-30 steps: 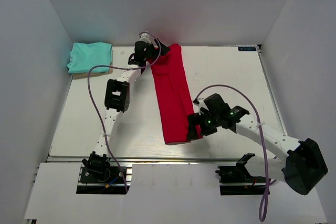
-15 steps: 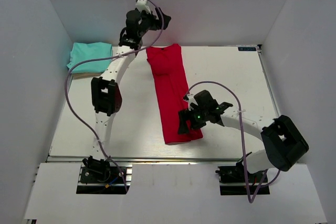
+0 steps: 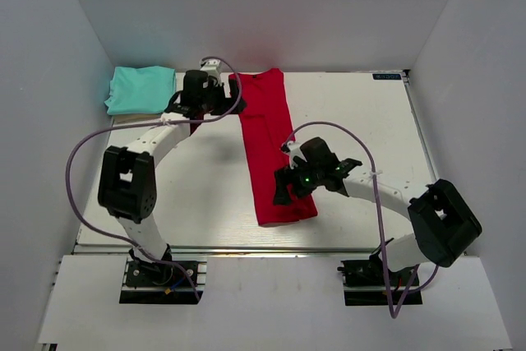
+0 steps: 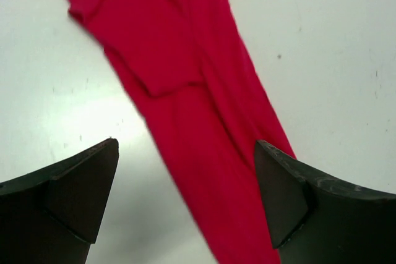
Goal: Fold and stack the t-shirts
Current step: Rotate the tshirt 90 degrees
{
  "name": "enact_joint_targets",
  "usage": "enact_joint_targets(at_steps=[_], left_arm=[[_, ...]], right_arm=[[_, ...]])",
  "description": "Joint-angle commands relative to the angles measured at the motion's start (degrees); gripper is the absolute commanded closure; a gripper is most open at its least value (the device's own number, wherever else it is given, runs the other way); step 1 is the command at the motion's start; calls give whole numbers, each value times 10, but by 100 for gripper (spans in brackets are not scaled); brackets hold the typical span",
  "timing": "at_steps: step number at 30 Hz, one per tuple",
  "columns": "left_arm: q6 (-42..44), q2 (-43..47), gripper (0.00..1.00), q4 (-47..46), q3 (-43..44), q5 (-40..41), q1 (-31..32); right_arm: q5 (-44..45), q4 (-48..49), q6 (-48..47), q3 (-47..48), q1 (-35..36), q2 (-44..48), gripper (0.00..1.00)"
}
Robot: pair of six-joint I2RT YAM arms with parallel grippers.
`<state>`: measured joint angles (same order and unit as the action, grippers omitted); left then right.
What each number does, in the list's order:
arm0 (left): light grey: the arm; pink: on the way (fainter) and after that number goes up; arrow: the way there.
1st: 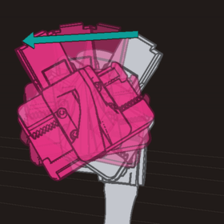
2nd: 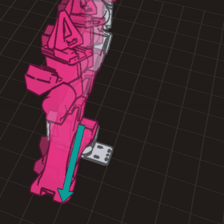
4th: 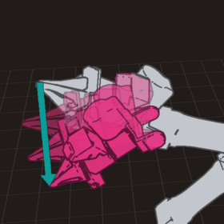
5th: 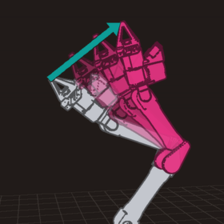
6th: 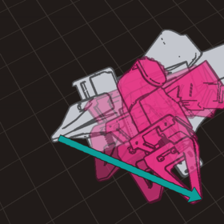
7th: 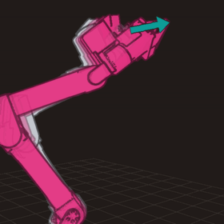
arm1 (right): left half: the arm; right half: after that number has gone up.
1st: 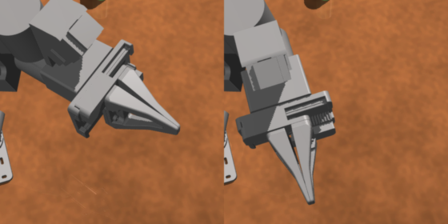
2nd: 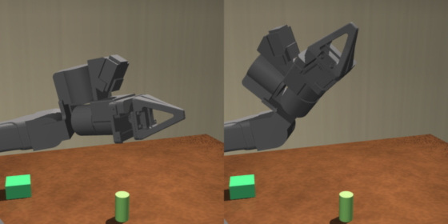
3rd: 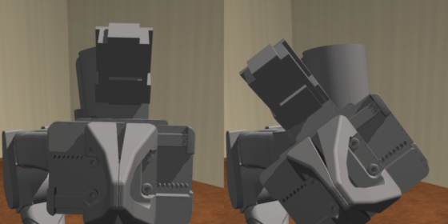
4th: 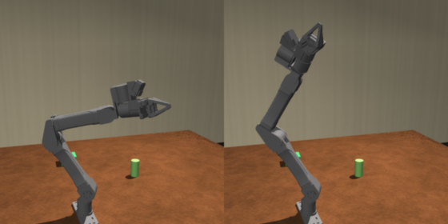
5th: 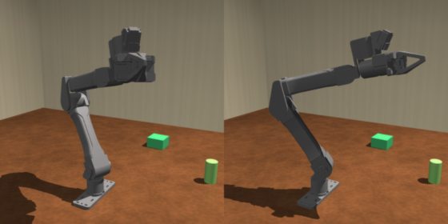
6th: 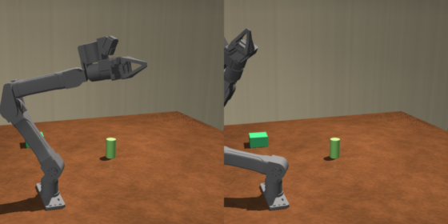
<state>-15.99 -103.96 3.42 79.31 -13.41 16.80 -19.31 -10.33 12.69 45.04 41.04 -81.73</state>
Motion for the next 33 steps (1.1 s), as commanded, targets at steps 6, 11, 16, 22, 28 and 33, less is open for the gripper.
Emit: enact_joint_targets(at_steps=[6,11,16,22,28,33], left_arm=[[-29,125,0,77,-69,-28,5],[-35,125,0,112,-100,-33,10],[-51,125,0,154,-115,-43,22],[-57,167,0,205,-136,-57,47],[-62,212,0,269,-202,-50,90],[-33,223,0,307,-261,-86,143]], right_arm=[[-92,76,49,-102,15,10,10],[-103,96,65,-143,23,-9,10],[-74,68,32,-82,27,-5,10],[-31,0,11,0,27,65,10],[96,-55,43,9,22,127,10],[241,-168,96,1,12,119,10]])
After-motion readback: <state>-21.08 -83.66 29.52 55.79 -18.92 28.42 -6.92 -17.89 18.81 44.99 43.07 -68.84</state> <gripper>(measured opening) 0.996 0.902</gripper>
